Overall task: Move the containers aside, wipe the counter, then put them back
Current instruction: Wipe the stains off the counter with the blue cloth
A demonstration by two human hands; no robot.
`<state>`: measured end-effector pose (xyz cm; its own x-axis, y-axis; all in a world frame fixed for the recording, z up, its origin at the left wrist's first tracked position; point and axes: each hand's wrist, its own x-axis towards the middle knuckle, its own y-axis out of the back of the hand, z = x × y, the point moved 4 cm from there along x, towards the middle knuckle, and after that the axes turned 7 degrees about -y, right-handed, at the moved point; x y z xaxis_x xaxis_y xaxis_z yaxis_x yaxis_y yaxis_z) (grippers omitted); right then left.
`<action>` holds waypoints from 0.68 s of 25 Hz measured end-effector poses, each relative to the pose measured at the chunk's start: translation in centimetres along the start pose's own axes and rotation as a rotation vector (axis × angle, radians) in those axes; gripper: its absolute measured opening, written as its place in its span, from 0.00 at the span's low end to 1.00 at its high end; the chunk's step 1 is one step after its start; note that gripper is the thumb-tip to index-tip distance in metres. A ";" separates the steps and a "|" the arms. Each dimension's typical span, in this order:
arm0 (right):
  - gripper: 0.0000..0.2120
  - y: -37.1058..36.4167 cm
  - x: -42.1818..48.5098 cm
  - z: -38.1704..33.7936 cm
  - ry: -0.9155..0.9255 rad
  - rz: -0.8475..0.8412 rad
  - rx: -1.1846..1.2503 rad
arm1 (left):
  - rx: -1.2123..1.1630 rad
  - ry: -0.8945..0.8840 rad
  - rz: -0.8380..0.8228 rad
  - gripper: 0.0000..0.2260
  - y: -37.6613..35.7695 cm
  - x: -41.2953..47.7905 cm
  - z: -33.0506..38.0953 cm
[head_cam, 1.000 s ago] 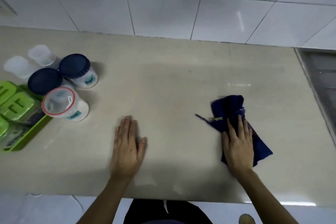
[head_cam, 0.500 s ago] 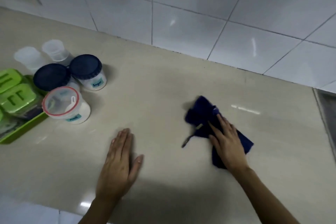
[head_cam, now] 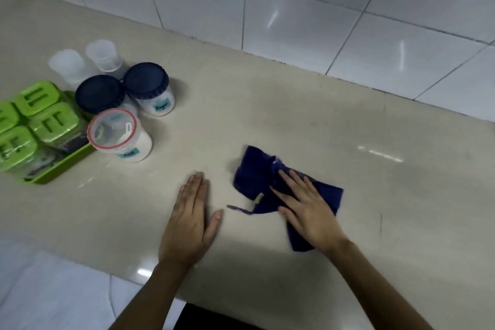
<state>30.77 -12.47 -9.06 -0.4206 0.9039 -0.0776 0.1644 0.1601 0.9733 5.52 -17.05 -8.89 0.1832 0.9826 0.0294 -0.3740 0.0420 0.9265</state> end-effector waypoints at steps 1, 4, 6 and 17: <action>0.22 0.8 -1.8 3.4 -0.028 0.035 0.027 | -0.002 -0.005 0.007 0.31 0.0 0.1 0.0; 0.28 3.0 -4.3 12.6 -0.373 0.093 0.096 | -0.018 -0.006 0.045 0.31 -0.2 0.1 0.0; 0.30 3.0 -2.2 13.7 -0.641 0.175 0.098 | -0.025 -0.006 0.066 0.31 -0.2 0.1 -0.3; 0.21 -1.6 6.6 -6.9 0.121 0.026 0.020 | 0.001 0.041 0.027 0.31 -0.3 0.1 -0.4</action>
<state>21.57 -9.47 -9.70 -0.5200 0.8538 -0.0246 0.1938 0.1460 0.9701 5.29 -16.89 -9.33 0.1353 0.9900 0.0389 -0.3775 0.0152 0.9259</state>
